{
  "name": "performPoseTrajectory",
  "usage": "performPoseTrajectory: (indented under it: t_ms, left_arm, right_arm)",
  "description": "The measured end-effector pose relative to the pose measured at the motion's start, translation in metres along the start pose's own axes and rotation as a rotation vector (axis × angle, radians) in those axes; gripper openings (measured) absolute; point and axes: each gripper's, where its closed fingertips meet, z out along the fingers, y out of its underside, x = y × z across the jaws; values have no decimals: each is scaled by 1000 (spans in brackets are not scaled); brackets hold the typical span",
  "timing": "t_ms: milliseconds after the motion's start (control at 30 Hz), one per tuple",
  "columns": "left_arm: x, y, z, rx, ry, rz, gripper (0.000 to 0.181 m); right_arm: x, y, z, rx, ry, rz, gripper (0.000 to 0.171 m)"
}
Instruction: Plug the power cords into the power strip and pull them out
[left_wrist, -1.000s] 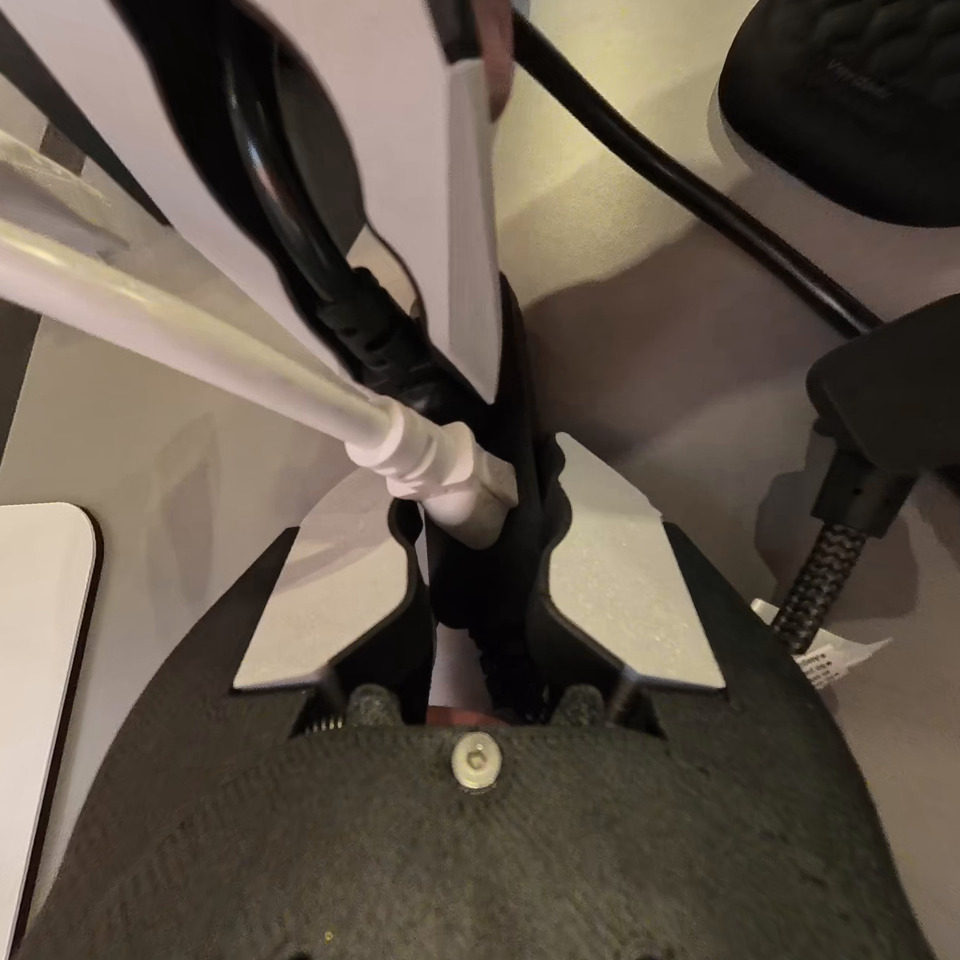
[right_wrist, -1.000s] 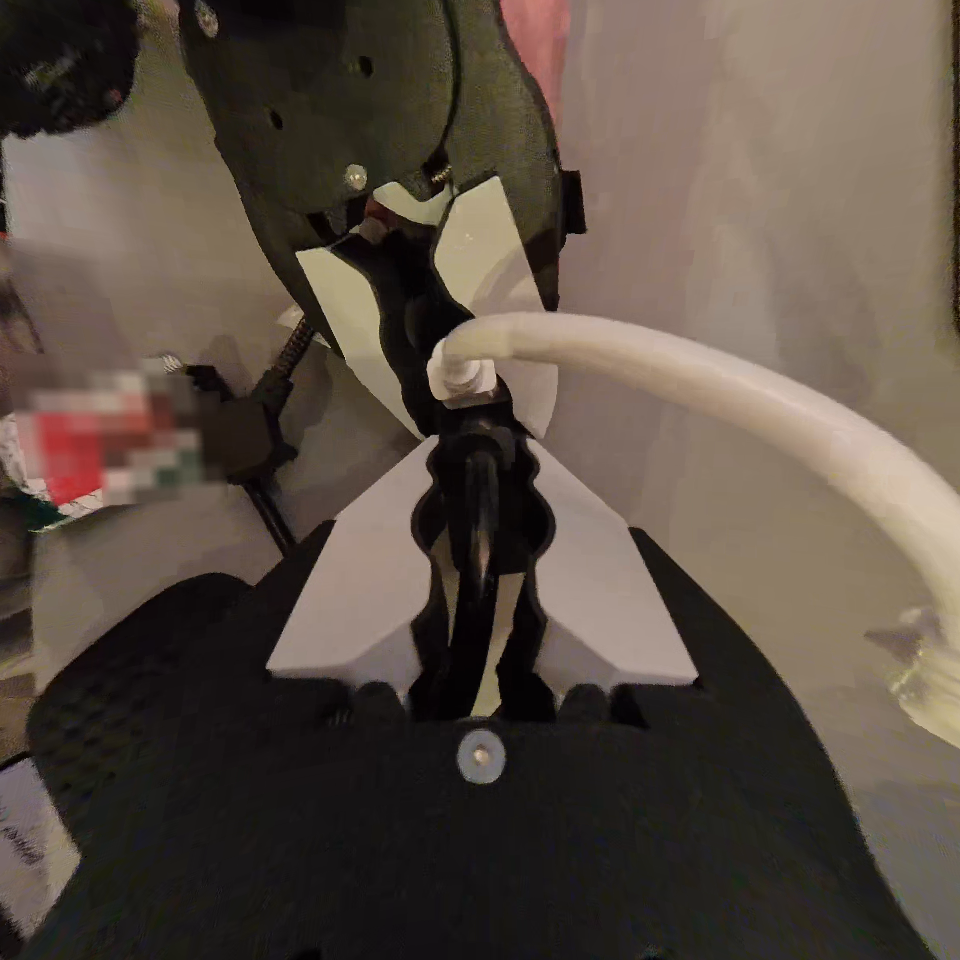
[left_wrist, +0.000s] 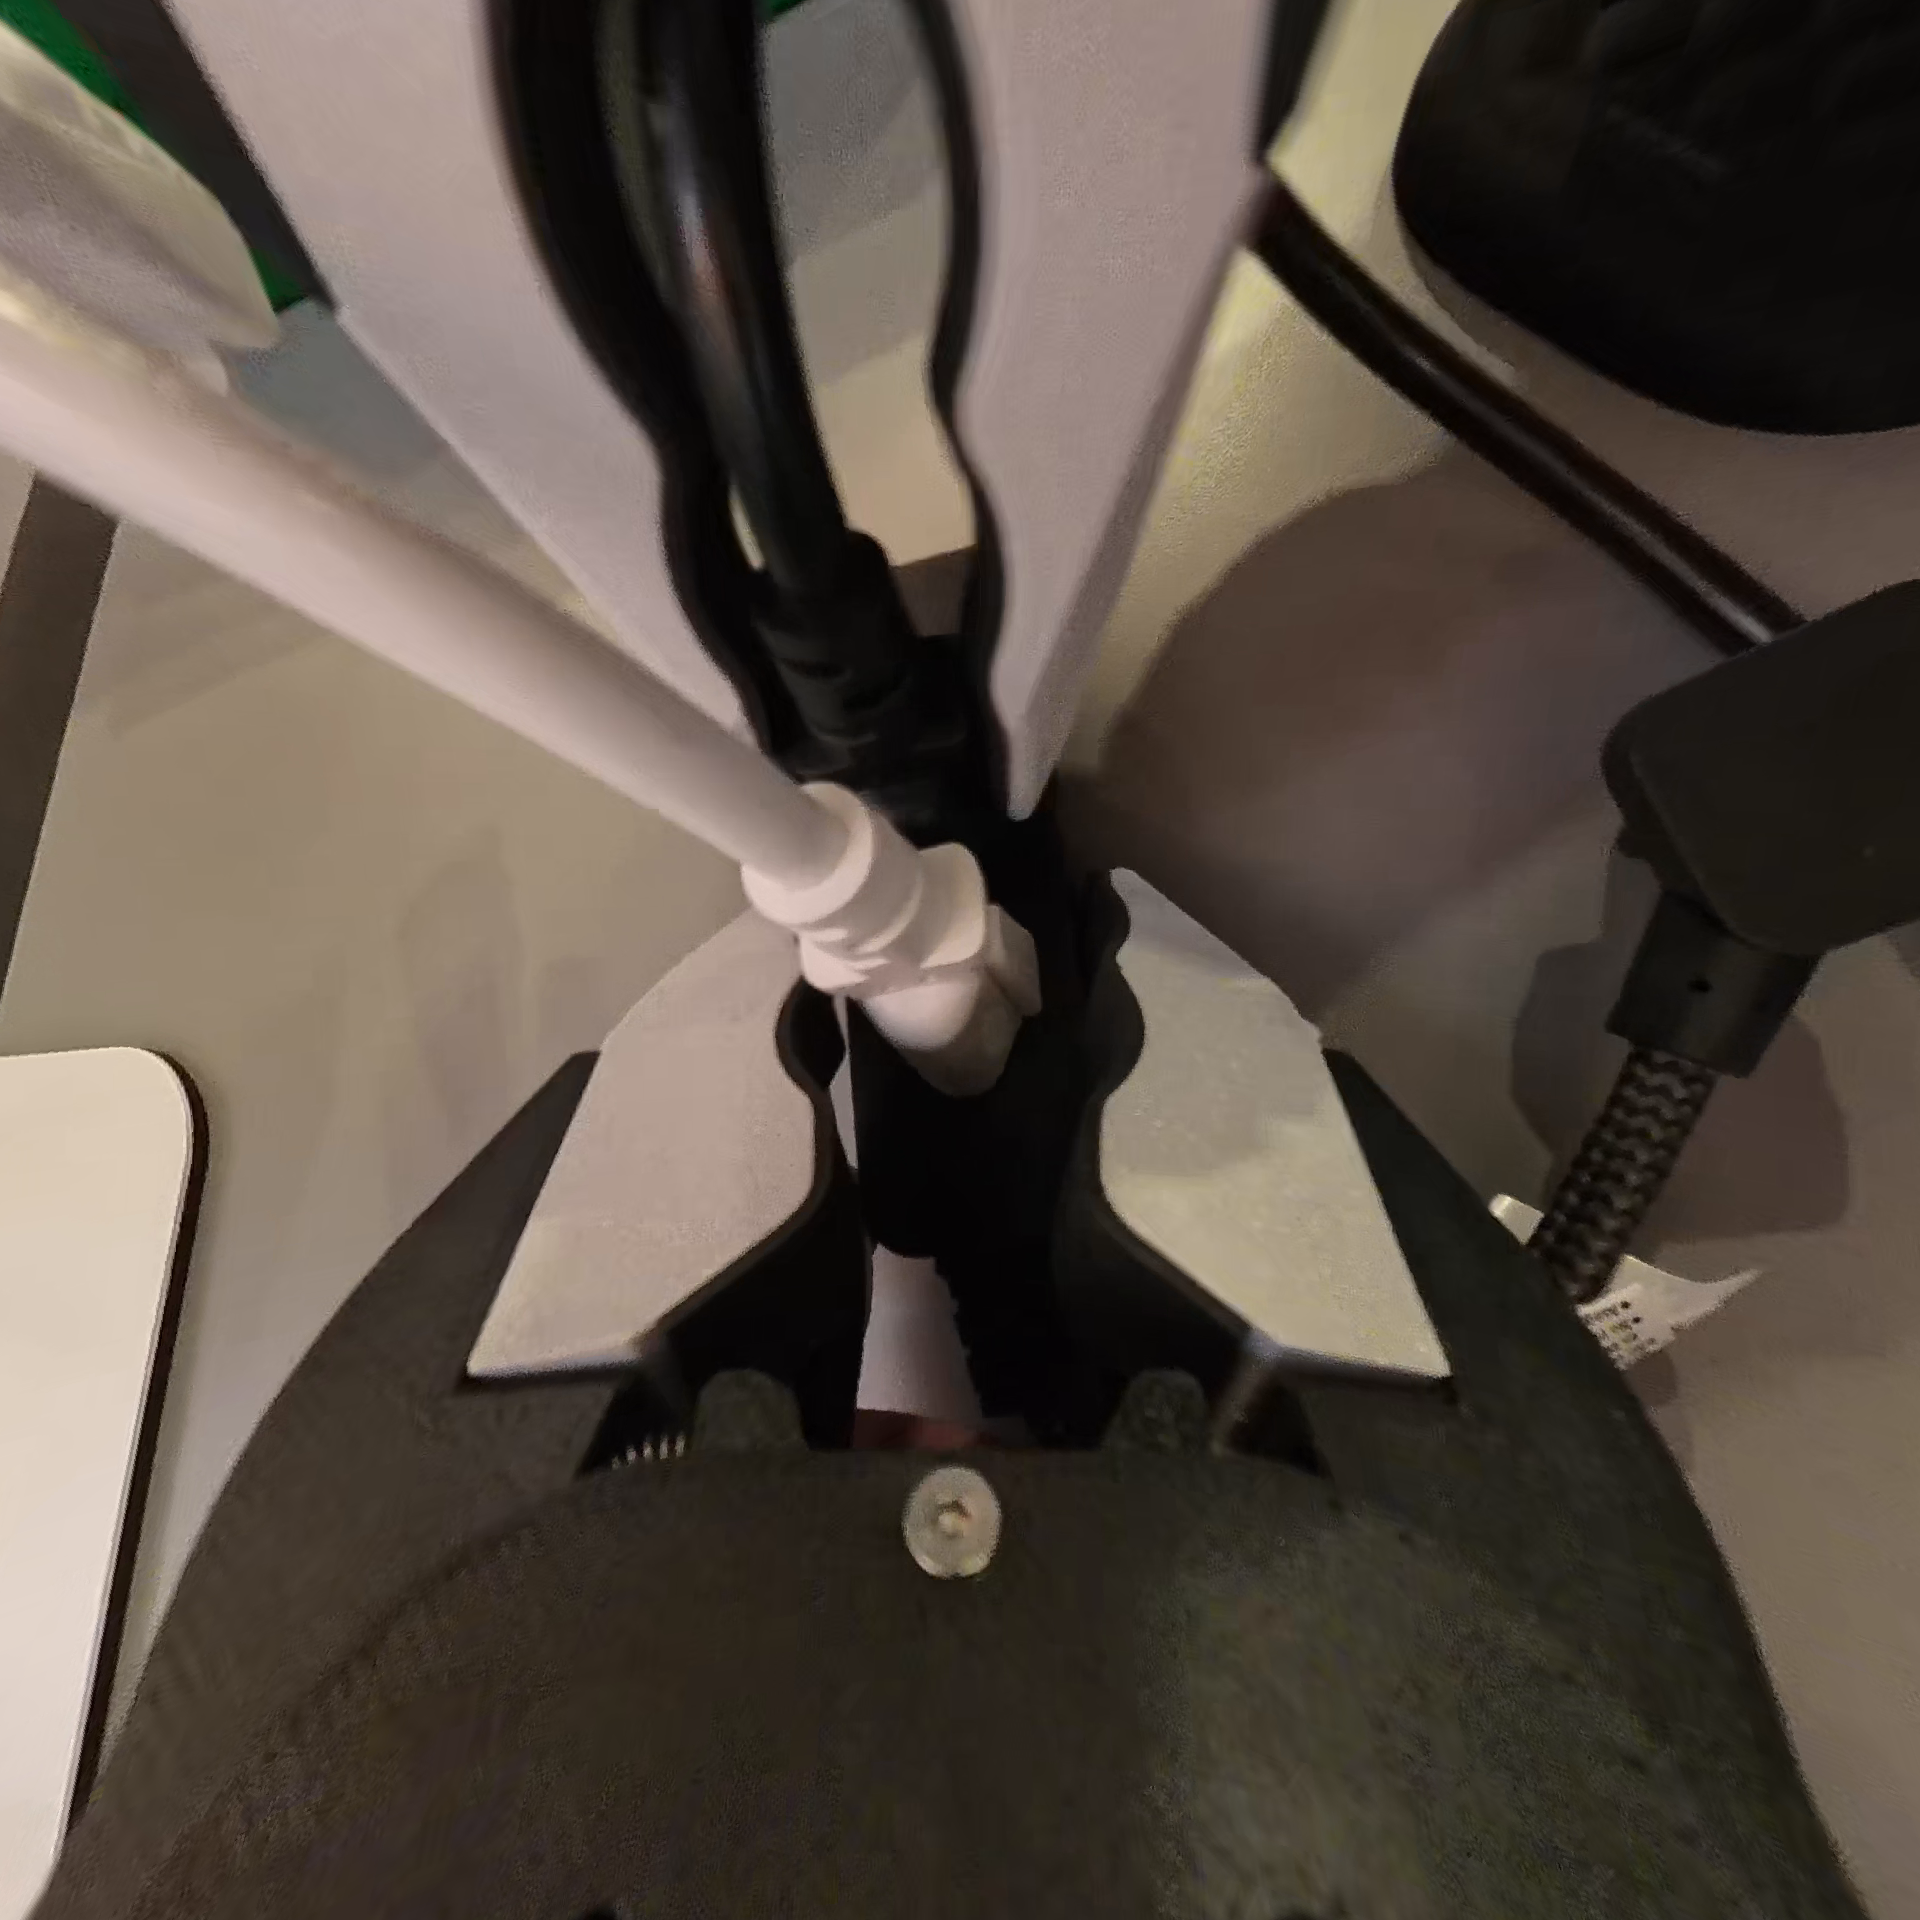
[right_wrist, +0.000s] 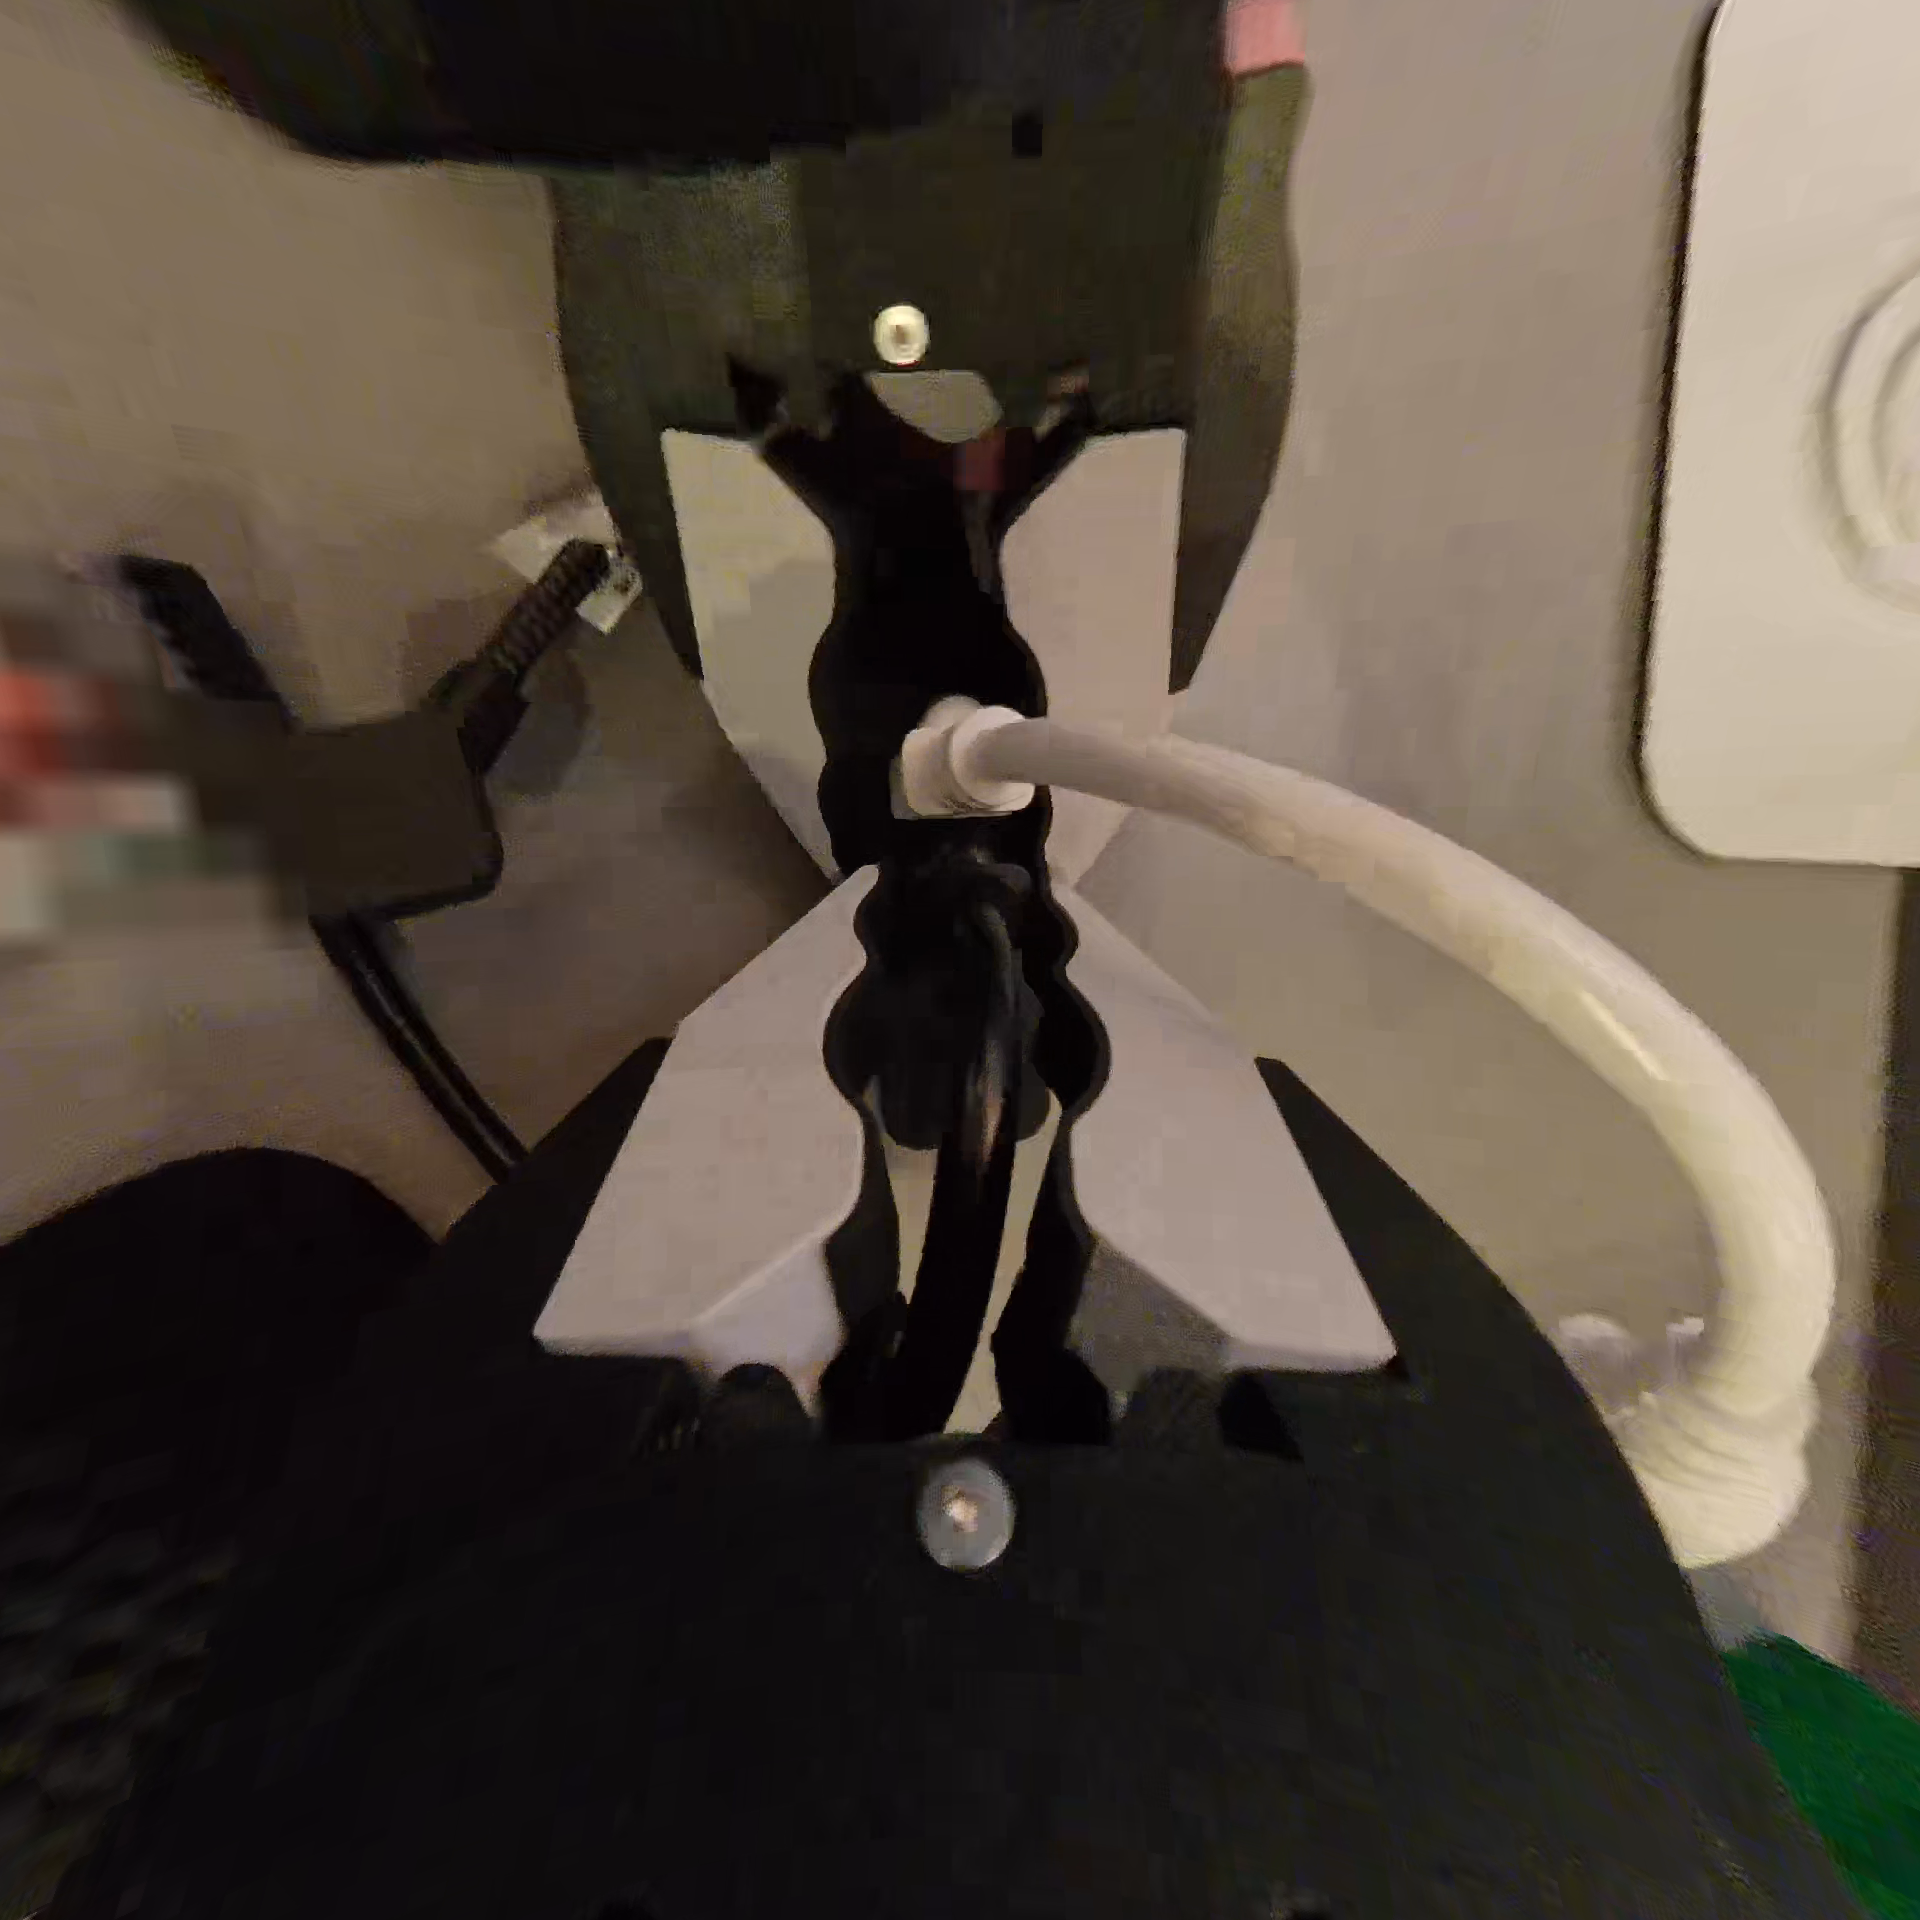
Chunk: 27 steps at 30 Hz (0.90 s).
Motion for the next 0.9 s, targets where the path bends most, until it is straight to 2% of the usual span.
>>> performPoseTrajectory:
  t_ms: [100, 167, 233, 400, 500, 567, 633, 700, 733, 900]
  left_arm:
    - [-1, 0, 0, 0, 3, -13, 44]
    - [-2, 0, 0, -1, 1, -25, 45]
    - [-2, 0, 1, -1, 0, -24, 45]
    - [1, -2, 0, 8, -4, 6, 45]
    - [1, -2, 1, 7, -6, 11, 46]
    - [2, -2, 1, 3, -1, 10, 45]
    - [2, -2, 2, 0, 4, 4, 45]
    - [1, -3, 2, 1, 4, -13, 46]
    - [1, -2, 2, 1, 1, -17, 45]
    - [-1, -2, 2, -4, -4, -25, 44]
  right_arm:
    - [5, 0, -1, 75, -254, 291, 22]
    - [8, 1, -1, 85, -310, 324, 22]
    - [6, 0, -2, 60, -215, 222, 21]
    - [-3, 0, -4, -45, 165, -152, 21]
    - [-4, 0, -6, -45, 195, -178, 21]
    - [-4, 0, -5, -3, 44, 5, 21]
    - [2, -2, -7, 74, -198, 284, 21]
    - [8, -1, -7, 114, -343, 410, 22]
    - [8, 0, -7, 103, -318, 364, 21]
    - [0, -15, -28, 3, 77, -87, 21]
